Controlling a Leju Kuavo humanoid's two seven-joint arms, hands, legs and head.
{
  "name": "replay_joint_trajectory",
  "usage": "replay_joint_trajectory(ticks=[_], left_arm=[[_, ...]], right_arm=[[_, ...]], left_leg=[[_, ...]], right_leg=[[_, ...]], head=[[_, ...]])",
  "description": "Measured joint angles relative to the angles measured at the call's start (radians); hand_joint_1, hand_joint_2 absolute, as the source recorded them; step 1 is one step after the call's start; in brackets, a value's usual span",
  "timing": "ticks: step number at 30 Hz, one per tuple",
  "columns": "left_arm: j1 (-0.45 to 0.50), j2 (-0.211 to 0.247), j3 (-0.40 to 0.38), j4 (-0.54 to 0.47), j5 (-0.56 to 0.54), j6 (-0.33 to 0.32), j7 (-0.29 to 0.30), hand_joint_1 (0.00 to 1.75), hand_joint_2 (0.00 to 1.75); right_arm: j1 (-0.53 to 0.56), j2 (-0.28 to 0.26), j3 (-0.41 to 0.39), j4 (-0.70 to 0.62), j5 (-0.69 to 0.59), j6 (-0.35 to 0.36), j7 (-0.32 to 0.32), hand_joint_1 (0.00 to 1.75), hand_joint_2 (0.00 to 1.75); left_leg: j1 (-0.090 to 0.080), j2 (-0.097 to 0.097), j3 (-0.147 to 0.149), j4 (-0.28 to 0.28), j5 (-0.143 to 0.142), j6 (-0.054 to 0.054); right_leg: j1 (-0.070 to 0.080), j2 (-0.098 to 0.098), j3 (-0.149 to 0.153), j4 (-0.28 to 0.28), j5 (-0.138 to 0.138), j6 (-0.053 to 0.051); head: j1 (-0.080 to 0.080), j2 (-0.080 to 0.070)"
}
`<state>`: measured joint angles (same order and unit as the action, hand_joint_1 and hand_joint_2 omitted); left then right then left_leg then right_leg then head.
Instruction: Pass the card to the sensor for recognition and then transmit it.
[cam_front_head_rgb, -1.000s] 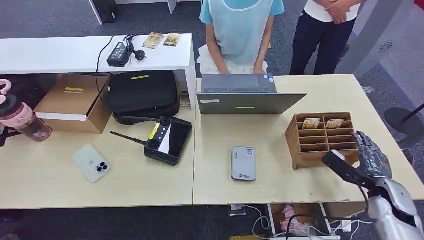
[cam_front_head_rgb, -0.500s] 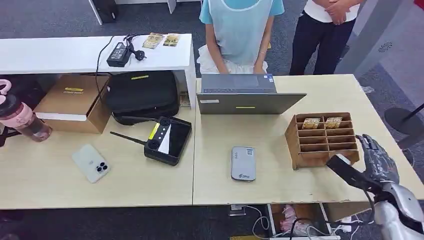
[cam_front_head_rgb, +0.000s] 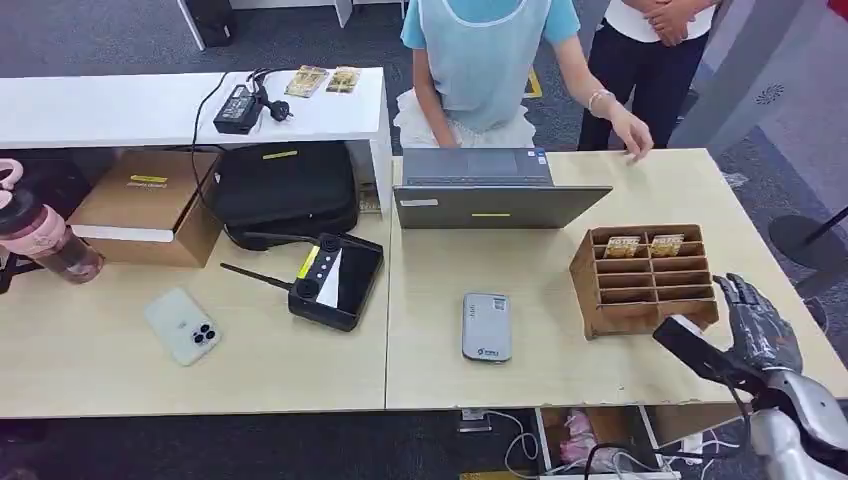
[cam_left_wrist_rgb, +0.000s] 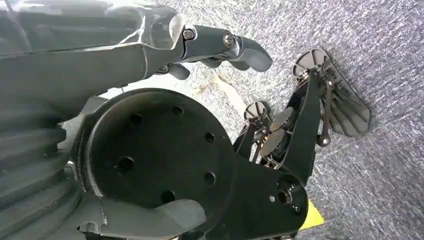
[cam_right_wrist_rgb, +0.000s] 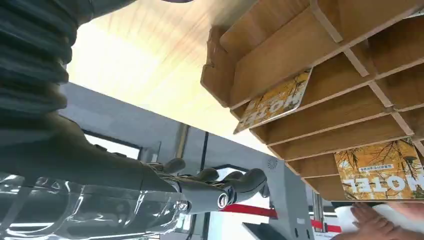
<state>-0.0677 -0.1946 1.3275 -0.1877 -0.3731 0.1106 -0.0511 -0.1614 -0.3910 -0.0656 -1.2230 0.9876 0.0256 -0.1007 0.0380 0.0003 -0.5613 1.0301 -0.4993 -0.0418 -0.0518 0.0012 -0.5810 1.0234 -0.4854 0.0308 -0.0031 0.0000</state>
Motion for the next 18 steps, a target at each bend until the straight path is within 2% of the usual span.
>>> replay_joint_trajectory(ticks=[6, 18], left_arm=[[0.001, 0.0, 0.0, 0.0, -0.006, -0.006, 0.008, 0.0, 1.75], [0.001, 0.0, 0.0, 0.0, 0.0, 0.007, 0.008, 0.0, 1.75]], right_arm=[[-0.045, -0.001, 0.0, 0.047, -0.009, 0.002, -0.036, 0.0, 1.75], [-0.105, -0.001, 0.007, 0.12, -0.018, -0.001, -0.049, 0.0, 1.75]], left_leg=[[0.0, 0.0, 0.0, 0.0, 0.0, 0.0], [0.0, 0.0, 0.0, 0.0, 0.0, 0.0]], right_leg=[[0.0, 0.0, 0.0, 0.0, 0.0, 0.0], [0.0, 0.0, 0.0, 0.0, 0.0, 0.0]], head=[[0.0, 0.0], [0.0, 0.0]])
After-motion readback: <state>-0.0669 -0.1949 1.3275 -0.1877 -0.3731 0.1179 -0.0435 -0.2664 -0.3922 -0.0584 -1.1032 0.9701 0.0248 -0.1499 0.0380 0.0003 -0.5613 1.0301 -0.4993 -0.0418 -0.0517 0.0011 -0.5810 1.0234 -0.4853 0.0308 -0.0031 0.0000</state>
